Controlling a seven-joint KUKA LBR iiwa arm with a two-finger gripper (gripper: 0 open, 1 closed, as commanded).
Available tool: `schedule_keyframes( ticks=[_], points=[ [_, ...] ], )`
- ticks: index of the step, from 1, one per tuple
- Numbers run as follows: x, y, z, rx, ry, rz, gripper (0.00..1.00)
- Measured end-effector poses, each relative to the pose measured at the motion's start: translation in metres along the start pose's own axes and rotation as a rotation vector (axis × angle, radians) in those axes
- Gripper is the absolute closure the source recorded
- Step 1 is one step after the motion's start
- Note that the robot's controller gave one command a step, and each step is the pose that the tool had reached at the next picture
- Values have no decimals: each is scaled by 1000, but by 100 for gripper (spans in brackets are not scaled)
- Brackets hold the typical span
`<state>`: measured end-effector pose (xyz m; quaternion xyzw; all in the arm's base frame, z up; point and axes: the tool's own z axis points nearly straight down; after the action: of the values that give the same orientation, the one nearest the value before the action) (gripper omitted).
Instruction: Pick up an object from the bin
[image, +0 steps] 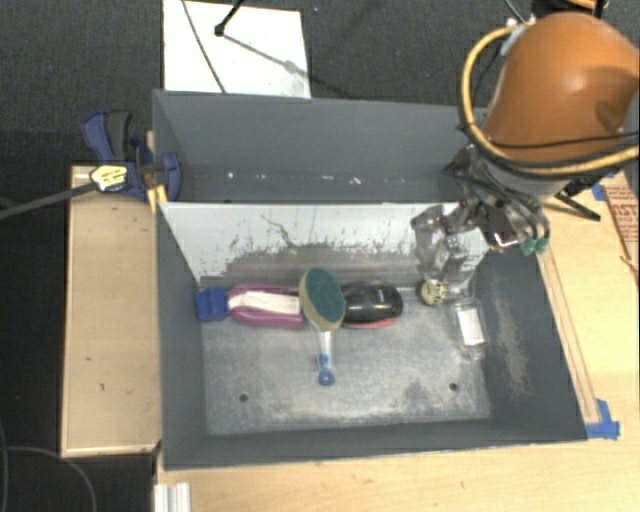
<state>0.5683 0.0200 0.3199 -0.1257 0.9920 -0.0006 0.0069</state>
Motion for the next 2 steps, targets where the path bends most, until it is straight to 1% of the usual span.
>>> schedule_keyframes(
  ticks=[1,2],
  points=[
    [43,4,44,-5,13,-283,100],
    [2,-15,119,-6,15,-188,100]
  ],
)
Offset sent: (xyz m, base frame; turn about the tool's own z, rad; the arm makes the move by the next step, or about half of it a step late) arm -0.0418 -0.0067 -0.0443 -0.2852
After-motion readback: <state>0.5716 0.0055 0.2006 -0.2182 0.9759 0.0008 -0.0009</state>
